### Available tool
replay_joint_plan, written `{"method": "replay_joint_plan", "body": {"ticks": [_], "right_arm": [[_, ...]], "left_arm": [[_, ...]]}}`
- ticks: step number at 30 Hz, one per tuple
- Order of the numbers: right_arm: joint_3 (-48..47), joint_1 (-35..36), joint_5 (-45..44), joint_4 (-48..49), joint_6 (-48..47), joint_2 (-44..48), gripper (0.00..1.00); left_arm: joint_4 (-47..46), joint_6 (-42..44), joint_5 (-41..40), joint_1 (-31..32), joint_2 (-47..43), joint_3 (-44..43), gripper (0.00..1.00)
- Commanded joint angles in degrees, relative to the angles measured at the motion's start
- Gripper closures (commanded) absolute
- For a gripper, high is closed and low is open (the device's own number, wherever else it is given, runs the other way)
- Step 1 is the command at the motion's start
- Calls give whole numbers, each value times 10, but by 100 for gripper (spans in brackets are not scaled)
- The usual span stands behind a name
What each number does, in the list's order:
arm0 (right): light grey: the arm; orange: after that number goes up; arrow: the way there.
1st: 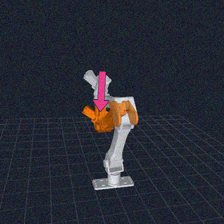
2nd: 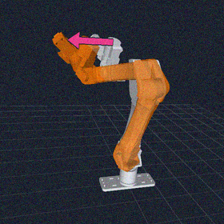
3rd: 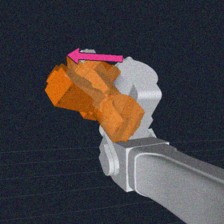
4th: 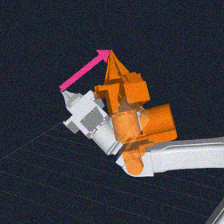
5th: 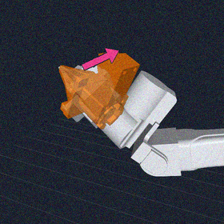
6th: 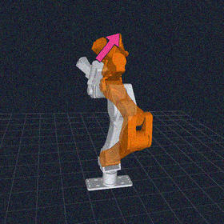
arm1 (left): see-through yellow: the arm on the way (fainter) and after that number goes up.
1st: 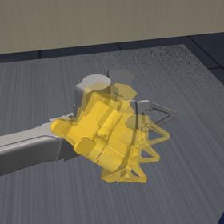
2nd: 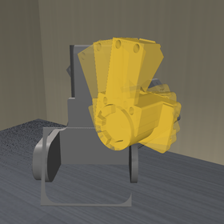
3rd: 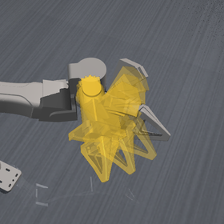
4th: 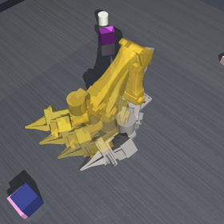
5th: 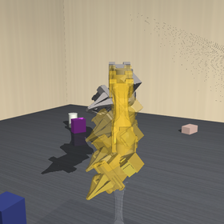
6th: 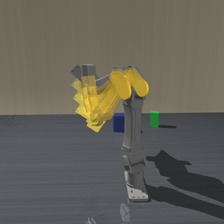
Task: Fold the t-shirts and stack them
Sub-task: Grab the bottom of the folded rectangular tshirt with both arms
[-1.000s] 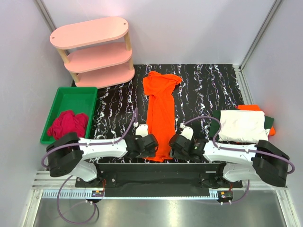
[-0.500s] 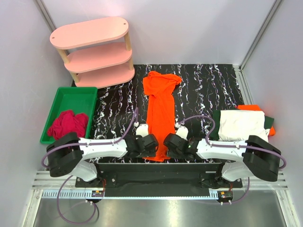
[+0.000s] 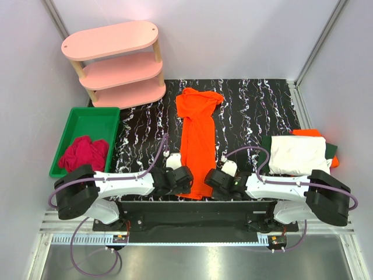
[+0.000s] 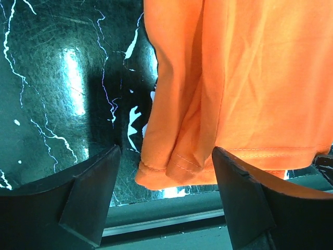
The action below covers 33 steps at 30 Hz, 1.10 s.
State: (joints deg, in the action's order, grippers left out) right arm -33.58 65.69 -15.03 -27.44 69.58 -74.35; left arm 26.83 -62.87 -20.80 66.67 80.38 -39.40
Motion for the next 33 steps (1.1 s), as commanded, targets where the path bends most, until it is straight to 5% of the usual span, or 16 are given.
{"method": "replay_joint_plan", "body": {"ticks": [1,11,13,14,18,33], "right_arm": [[19,8,2,-65,6,-12,95],[28,8,-7,-60,-8,-5,100],[28,8,-7,-48,-13,5,78],[27,8,-7,-45,-24,10,53],[26,12,-20,-43,-31,56,22],[-2,14,-84,-26,-35,61,32]], "left_arm": [[-2,-26,44,1,14,29,23],[-6,-30,49,1,29,18,25],[-8,-30,49,2,33,17,23],[-7,-30,49,5,34,14,21],[-7,-29,48,8,38,6,18],[-7,-15,59,13,52,-5,18]]}}
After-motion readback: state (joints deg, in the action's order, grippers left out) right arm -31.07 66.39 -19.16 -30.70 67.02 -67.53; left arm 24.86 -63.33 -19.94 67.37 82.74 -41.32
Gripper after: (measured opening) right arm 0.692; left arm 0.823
